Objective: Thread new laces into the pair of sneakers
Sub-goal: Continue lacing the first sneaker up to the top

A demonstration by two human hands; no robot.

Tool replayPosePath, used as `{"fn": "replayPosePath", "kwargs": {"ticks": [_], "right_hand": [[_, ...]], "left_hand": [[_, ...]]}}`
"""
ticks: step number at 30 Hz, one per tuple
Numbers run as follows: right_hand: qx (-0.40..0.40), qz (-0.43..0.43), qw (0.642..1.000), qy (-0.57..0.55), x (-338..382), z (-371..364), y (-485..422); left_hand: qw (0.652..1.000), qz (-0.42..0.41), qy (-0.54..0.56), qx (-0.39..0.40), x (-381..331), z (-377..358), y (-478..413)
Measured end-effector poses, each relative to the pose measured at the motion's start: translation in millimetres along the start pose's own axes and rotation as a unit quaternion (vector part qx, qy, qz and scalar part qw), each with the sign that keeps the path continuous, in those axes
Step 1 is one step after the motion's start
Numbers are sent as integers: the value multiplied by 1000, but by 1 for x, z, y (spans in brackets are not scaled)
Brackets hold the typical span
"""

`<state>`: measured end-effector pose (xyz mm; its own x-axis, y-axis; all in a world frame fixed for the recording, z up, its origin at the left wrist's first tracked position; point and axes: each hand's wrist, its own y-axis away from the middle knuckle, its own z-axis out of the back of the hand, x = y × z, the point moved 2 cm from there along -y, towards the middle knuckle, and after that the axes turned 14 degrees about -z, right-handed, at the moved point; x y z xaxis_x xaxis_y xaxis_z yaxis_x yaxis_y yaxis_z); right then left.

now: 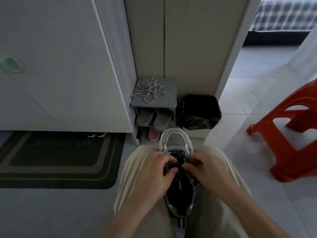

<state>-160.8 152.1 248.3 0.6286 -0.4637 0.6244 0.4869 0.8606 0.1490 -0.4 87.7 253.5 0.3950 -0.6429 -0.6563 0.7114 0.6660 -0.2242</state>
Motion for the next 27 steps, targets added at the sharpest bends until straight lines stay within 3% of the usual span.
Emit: {"fn": "replayPosePath", "kwargs": {"ticks": [11,15,19,24,27], "right_hand": [[-78,21,996,25,8,22,-7],[-23,-28,998,-50,6,18,-9],[25,-44,998,-41,-5,8,1],[10,-30,999,-24,-9,0,5],[-52,-11,999,-9,-6,6,2]], "left_hand": [[996,-6,-22,88,-5,-15,-1],[998,1,2,55,-4,-12,-1],[999,3,-16,34,-7,-10,-2],[998,-5,-37,56,-12,-13,-2],[998,-7,-34,44,-12,-13,-2]]}}
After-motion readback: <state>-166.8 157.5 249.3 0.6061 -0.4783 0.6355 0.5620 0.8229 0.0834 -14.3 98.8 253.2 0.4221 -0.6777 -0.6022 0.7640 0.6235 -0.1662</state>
